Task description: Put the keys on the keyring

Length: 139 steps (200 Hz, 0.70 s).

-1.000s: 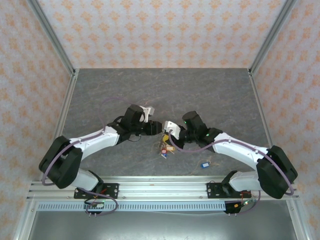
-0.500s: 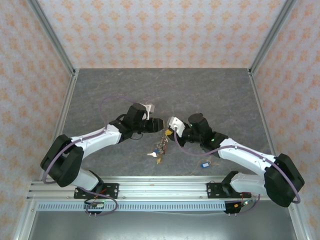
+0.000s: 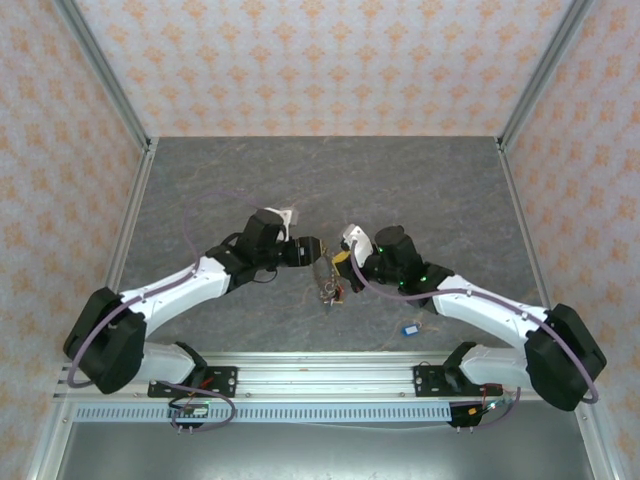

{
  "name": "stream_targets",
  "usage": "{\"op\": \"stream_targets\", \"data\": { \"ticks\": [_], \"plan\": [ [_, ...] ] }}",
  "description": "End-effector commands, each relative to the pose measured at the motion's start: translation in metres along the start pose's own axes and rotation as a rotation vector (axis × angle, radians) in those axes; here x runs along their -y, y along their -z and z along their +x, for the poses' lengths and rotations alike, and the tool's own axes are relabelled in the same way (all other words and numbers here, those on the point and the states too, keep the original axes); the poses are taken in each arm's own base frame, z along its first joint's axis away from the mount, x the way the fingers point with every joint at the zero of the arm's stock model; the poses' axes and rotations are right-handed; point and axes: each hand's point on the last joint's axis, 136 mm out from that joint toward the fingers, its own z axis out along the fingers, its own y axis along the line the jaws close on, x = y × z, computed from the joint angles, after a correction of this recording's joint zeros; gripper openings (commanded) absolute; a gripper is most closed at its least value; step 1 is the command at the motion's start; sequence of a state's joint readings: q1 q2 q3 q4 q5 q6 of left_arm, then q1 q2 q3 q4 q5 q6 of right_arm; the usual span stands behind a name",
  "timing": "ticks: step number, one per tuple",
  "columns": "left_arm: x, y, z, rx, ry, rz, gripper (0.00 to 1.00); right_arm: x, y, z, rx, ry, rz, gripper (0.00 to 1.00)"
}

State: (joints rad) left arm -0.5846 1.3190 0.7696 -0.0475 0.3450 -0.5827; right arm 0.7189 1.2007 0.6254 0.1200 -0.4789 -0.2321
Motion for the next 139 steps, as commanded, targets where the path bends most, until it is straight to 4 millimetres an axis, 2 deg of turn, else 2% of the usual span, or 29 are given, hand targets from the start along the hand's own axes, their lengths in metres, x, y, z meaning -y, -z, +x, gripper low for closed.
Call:
{"op": "stream_targets", "data": {
  "ticks": [1, 10, 35, 56, 81, 111, 139],
  "plan": [
    [-0.017, 0.016, -0.003, 0.060, -0.013, -0.088, 0.74, 0.016, 0.000, -0.024, 0.043, -0.104, 0.082, 0.00],
    [-0.018, 0.020, -0.004, 0.070, -0.023, -0.094, 0.78, 0.019, 0.000, -0.023, 0.040, -0.134, 0.102, 0.00],
    [-0.017, 0.026, -0.004, 0.066, -0.043, -0.098, 0.80, 0.028, -0.001, -0.017, 0.002, -0.242, 0.148, 0.00],
    [-0.018, 0.029, -0.006, 0.077, -0.037, -0.112, 0.82, 0.024, -0.003, -0.014, -0.035, -0.301, 0.117, 0.00],
    [-0.001, 0.026, -0.004, 0.059, -0.076, -0.025, 0.83, 0.018, -0.003, -0.017, -0.027, -0.320, 0.076, 0.00],
    [0.025, 0.021, 0.012, -0.017, -0.180, 0.067, 0.82, -0.002, -0.003, -0.028, -0.011, -0.335, -0.044, 0.00],
    [0.031, 0.013, 0.031, -0.082, -0.247, 0.064, 0.80, 0.001, -0.005, -0.026, -0.020, -0.358, -0.030, 0.00]
  ]
}}
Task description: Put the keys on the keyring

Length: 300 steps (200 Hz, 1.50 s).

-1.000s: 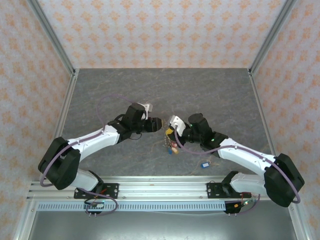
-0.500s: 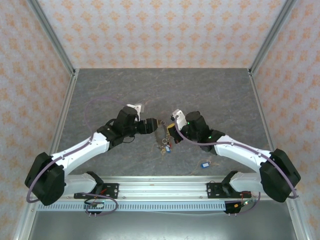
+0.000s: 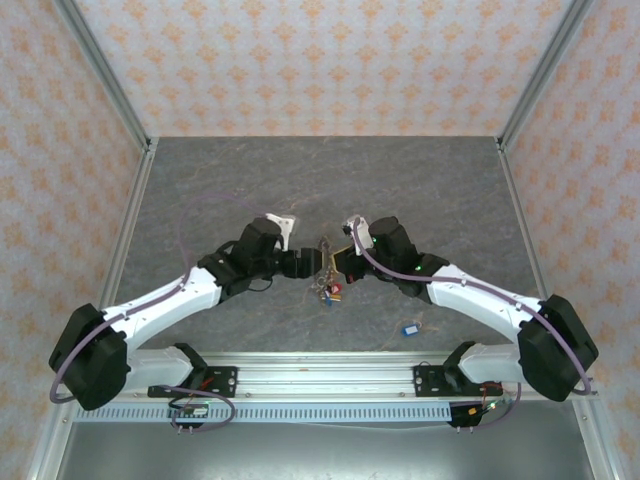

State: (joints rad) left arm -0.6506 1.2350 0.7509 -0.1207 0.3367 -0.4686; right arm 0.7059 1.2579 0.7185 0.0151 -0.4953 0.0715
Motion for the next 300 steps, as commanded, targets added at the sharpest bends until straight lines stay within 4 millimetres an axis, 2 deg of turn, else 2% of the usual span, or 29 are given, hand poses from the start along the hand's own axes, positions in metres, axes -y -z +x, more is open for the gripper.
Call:
{"op": "stream_targets", "data": {
  "ticks": [1, 35, 67, 83, 115, 153, 208, 238, 266, 277, 300],
  "plan": [
    [0.016, -0.004, 0.009, -0.045, -0.094, 0.039, 0.80, -0.010, 0.002, -0.020, 0.038, -0.028, -0.038, 0.00],
    [0.015, -0.017, 0.025, -0.069, -0.128, 0.001, 0.77, -0.007, 0.001, -0.017, 0.028, -0.060, -0.025, 0.00],
    [0.010, -0.030, 0.030, -0.068, -0.139, -0.029, 0.72, -0.010, 0.003, -0.018, 0.034, -0.063, -0.038, 0.00],
    [0.003, -0.033, 0.032, -0.070, -0.138, -0.060, 0.64, -0.010, 0.005, -0.017, 0.031, -0.054, -0.036, 0.00],
    [-0.009, -0.025, 0.030, -0.030, -0.148, -0.113, 0.44, -0.008, 0.009, -0.007, 0.005, 0.014, -0.029, 0.00],
    [-0.013, -0.023, 0.039, -0.081, -0.200, -0.129, 0.32, -0.008, 0.011, 0.008, -0.064, 0.127, -0.035, 0.00],
    [0.008, -0.036, 0.037, -0.127, -0.218, -0.037, 0.26, 0.002, 0.012, -0.005, -0.039, 0.114, 0.041, 0.00],
    [0.012, -0.039, 0.037, -0.139, -0.235, -0.025, 0.23, 0.001, 0.012, -0.006, -0.050, 0.090, 0.039, 0.00],
    [0.014, -0.040, 0.035, -0.145, -0.243, -0.021, 0.19, 0.020, 0.009, -0.001, -0.146, 0.079, 0.160, 0.00],
    [0.014, -0.041, 0.036, -0.148, -0.247, -0.018, 0.16, 0.022, 0.008, 0.000, -0.183, 0.093, 0.184, 0.00],
    [0.016, -0.043, 0.035, -0.149, -0.247, -0.012, 0.16, 0.022, 0.005, -0.004, -0.176, 0.117, 0.188, 0.00]
  ]
}}
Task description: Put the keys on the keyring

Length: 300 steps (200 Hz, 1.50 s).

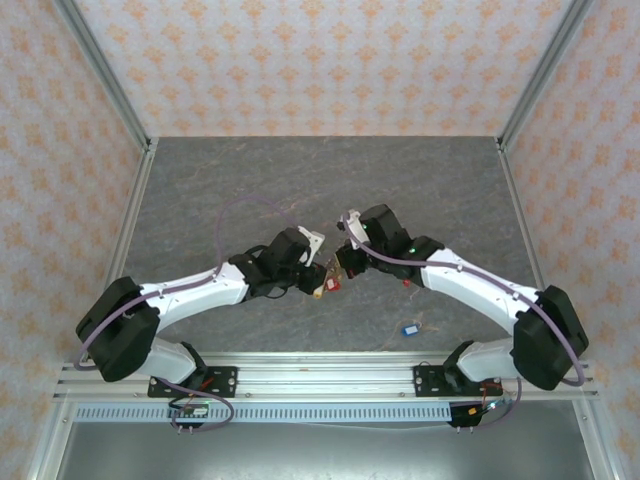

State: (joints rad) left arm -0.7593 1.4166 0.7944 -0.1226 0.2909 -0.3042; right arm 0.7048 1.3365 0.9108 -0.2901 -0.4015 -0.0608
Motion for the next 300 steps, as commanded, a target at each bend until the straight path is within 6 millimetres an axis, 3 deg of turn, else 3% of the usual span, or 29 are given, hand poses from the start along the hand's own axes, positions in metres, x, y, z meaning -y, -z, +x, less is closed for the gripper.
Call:
{"op": "stream_targets", "data": {
  "ticks": [1, 55, 76, 106, 120, 155, 176, 194, 232, 266, 300],
  "plan": [
    [0.007, -0.001, -0.007, 0.002, -0.030, 0.021, 0.16, 0.006, 0.002, -0.002, -0.015, 0.034, 0.056, 0.00],
    [0.000, 0.004, -0.012, 0.029, -0.031, -0.025, 0.21, -0.008, 0.007, -0.008, 0.019, 0.102, -0.030, 0.00],
    [-0.008, 0.012, -0.015, 0.065, -0.023, -0.070, 0.24, -0.019, 0.011, -0.001, -0.012, 0.109, -0.109, 0.00],
    [-0.018, 0.024, -0.019, 0.114, -0.005, -0.121, 0.37, -0.005, 0.009, 0.013, -0.094, 0.112, -0.036, 0.00],
    [-0.019, 0.027, -0.019, 0.134, 0.003, -0.122, 0.38, -0.002, 0.009, 0.009, -0.071, 0.101, -0.018, 0.00],
    [-0.020, 0.031, -0.020, 0.145, 0.014, -0.133, 0.44, -0.022, 0.005, -0.001, 0.033, 0.116, -0.136, 0.00],
    [-0.019, 0.035, -0.024, 0.166, 0.023, -0.127, 0.43, -0.009, 0.000, -0.009, 0.058, 0.109, -0.067, 0.00],
    [-0.021, 0.041, -0.027, 0.197, 0.033, -0.136, 0.43, 0.003, 0.001, -0.014, 0.111, 0.175, 0.012, 0.00],
    [-0.023, 0.068, -0.042, 0.291, -0.004, -0.149, 0.43, -0.030, 0.026, -0.011, 0.291, 0.456, -0.147, 0.00],
    [0.001, 0.092, -0.055, 0.372, -0.191, -0.052, 0.50, -0.046, 0.030, 0.002, 0.326, 0.667, -0.222, 0.00],
    [0.027, 0.094, -0.037, 0.350, -0.421, 0.091, 0.56, -0.048, 0.031, 0.002, 0.314, 0.751, -0.223, 0.00]
  ]
}}
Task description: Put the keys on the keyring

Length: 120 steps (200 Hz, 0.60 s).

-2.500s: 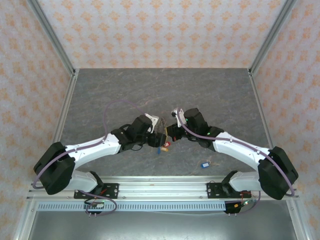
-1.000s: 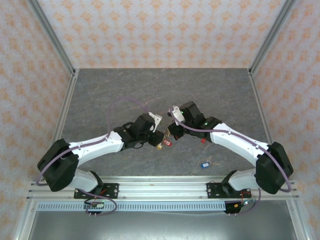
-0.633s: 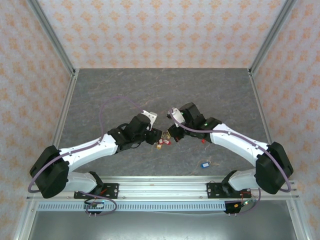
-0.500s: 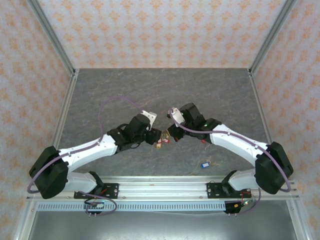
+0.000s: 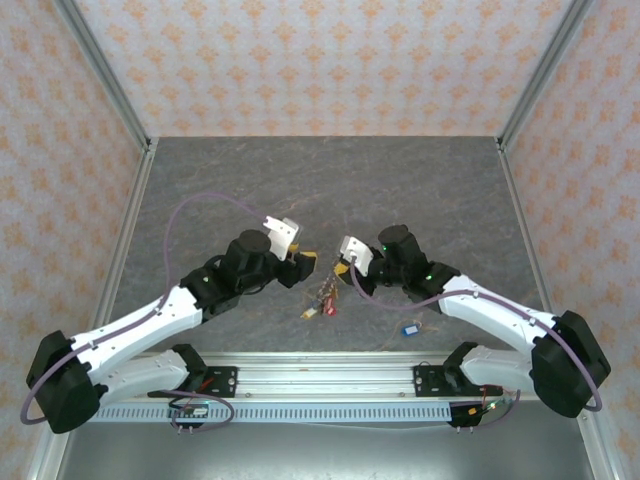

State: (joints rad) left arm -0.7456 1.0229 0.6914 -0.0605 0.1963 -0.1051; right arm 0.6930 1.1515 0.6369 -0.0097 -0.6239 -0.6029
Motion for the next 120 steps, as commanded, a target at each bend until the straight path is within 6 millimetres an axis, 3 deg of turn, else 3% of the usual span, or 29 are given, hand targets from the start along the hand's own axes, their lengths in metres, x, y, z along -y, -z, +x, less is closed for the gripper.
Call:
{"op": "stream_targets", "data": {
  "ticks": [1, 57, 85, 120],
  "plan": [
    [0.021, 0.002, 0.010, -0.006, -0.190, 0.135, 0.56, -0.001, 0.006, -0.029, 0.095, 0.168, -0.018, 0.00],
    [0.033, -0.012, 0.034, -0.072, -0.264, 0.230, 0.49, -0.008, 0.002, -0.029, 0.117, 0.129, -0.090, 0.00],
    [0.038, -0.022, 0.038, -0.098, -0.239, 0.263, 0.40, 0.001, 0.007, -0.035, 0.200, 0.033, -0.105, 0.00],
    [0.039, -0.025, 0.043, -0.083, -0.218, 0.276, 0.40, -0.002, 0.009, -0.030, 0.215, -0.006, -0.145, 0.00]
  ]
}}
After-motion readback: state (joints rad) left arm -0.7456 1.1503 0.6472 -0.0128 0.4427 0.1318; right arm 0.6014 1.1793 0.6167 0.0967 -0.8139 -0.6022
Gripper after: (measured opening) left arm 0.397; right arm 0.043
